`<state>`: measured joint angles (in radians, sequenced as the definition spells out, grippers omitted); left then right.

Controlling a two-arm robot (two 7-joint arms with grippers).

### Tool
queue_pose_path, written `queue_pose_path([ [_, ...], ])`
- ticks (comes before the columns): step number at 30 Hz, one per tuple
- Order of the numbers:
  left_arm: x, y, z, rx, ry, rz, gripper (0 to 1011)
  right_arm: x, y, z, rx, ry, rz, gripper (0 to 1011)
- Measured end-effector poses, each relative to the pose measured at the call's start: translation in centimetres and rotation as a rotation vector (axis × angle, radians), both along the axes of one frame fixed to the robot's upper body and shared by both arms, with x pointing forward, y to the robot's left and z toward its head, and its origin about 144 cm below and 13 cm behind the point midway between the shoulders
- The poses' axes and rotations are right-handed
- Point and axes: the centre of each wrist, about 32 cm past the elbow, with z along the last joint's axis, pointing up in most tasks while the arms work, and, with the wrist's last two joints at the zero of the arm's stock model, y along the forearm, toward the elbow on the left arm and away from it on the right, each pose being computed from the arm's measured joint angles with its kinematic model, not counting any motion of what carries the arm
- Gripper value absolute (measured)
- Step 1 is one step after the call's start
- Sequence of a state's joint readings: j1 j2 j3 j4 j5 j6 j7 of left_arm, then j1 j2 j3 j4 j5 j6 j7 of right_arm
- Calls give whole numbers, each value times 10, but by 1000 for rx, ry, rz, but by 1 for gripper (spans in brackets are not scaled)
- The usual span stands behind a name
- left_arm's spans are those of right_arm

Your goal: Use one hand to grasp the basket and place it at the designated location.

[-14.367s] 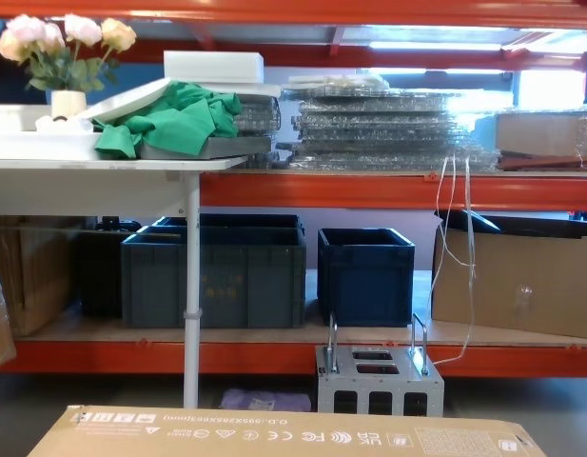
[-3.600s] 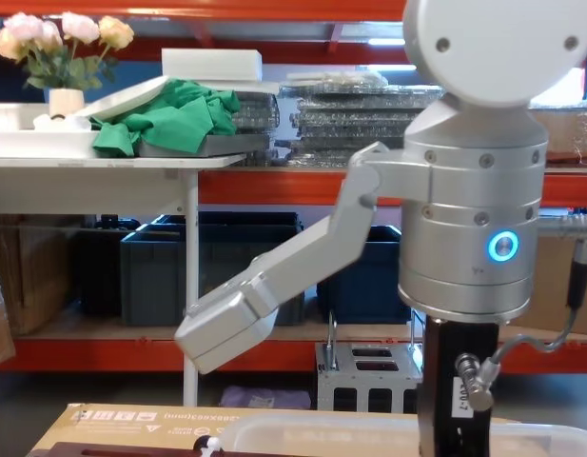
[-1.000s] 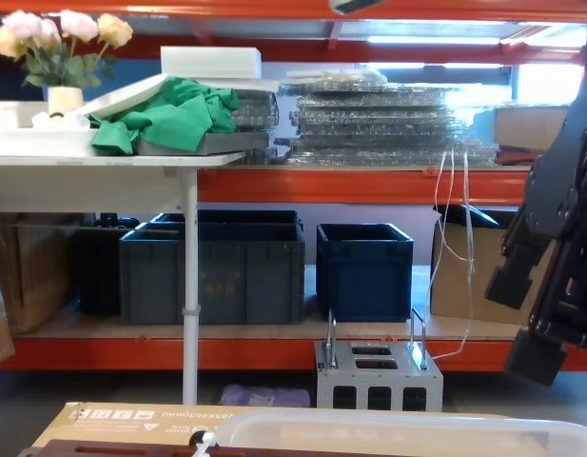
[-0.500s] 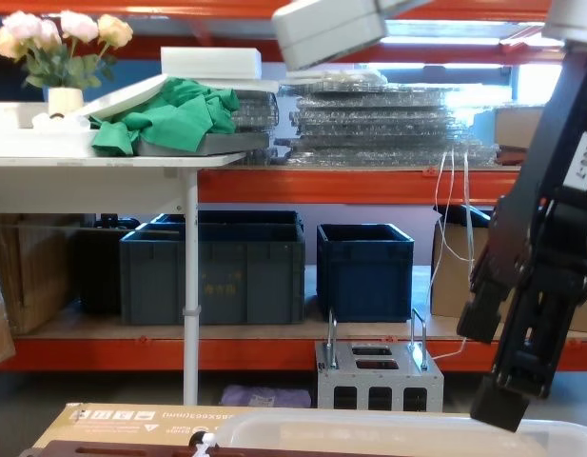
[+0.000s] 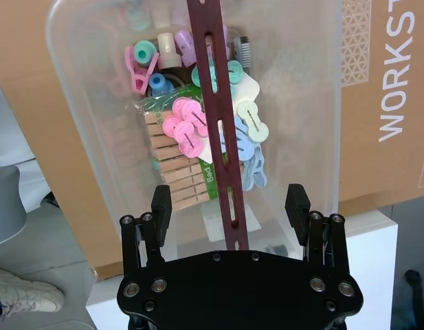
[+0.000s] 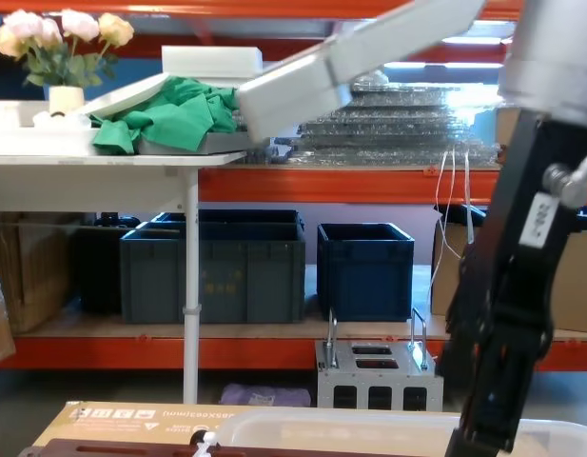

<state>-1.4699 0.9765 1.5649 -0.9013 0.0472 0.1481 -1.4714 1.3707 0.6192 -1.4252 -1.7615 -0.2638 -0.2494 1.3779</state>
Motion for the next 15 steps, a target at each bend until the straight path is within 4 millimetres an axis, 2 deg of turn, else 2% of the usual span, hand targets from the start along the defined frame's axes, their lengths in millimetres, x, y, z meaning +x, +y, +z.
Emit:
queue_pose_path([
  [15,0,0,0,0,0,0,0,8,12,-15,-36,-10,-19,1002],
])
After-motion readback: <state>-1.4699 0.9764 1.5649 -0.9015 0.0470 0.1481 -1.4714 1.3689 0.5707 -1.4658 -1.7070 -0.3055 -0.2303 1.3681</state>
